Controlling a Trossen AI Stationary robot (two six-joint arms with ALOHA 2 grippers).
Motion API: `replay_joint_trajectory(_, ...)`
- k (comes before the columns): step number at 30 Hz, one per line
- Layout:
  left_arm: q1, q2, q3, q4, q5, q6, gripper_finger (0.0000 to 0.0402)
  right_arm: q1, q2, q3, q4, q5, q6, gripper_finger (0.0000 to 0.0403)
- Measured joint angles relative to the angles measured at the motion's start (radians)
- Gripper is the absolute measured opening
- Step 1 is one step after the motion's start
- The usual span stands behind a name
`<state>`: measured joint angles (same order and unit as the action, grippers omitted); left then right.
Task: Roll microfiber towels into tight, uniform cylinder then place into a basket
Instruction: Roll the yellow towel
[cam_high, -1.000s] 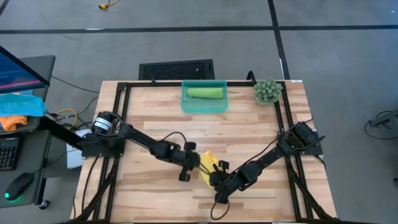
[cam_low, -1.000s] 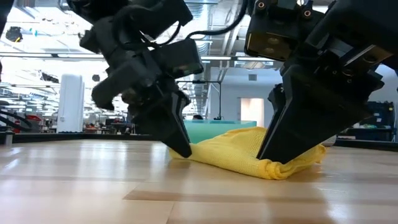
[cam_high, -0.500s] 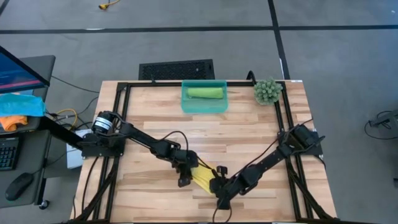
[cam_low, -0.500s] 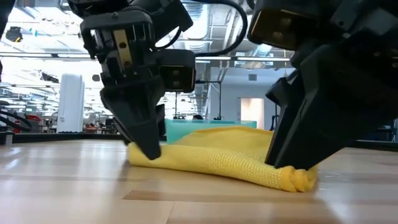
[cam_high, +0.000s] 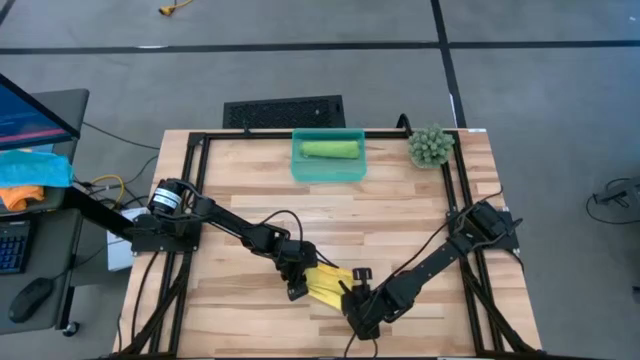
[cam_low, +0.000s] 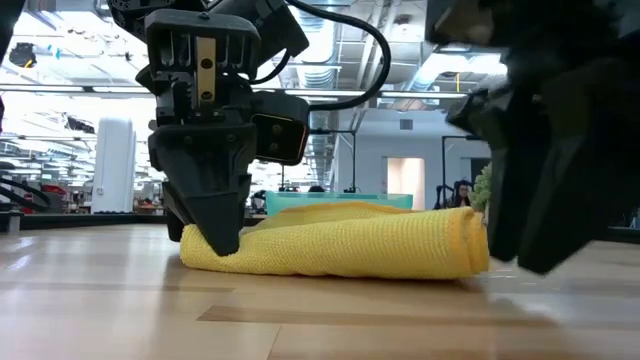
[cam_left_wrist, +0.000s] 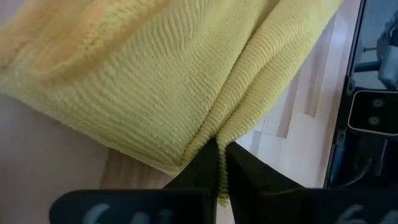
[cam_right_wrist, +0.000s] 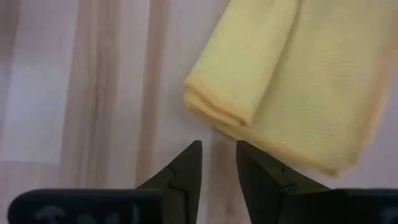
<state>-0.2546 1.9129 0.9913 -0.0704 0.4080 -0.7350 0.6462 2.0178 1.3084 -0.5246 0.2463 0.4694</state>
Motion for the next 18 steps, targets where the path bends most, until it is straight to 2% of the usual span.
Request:
replay_joint_trajectory(5, 0.000, 0.000, 0.000, 0.002, 0.000, -0.037, 0.0009, 0.035, 0.000, 0.071, -0.165, 0.103, 0.008, 0.0122)
replay_joint_trajectory(9, 0.000, 0.000, 0.000, 0.004, 0.002, -0.073, 0.0009, 0.103, -0.002, 0.108, -0.238, 0.292, 0.025, 0.0122)
replay_joint_trajectory(13, 0.000, 0.000, 0.000, 0.004, 0.015, -0.120, 0.0009, 0.167, -0.002, 0.107, -0.201, 0.485, 0.026, 0.0122)
replay_joint_trajectory(15, 0.000, 0.000, 0.000, 0.005, 0.015, -0.147, 0.0009, 0.176, -0.001, 0.092, -0.158, 0.507, 0.025, 0.0122)
replay_joint_trajectory(18, 0.000, 0.000, 0.000, 0.006, 0.025, -0.170, 0.0009, 0.165, 0.000, 0.068, -0.102, 0.458, 0.002, 0.0122)
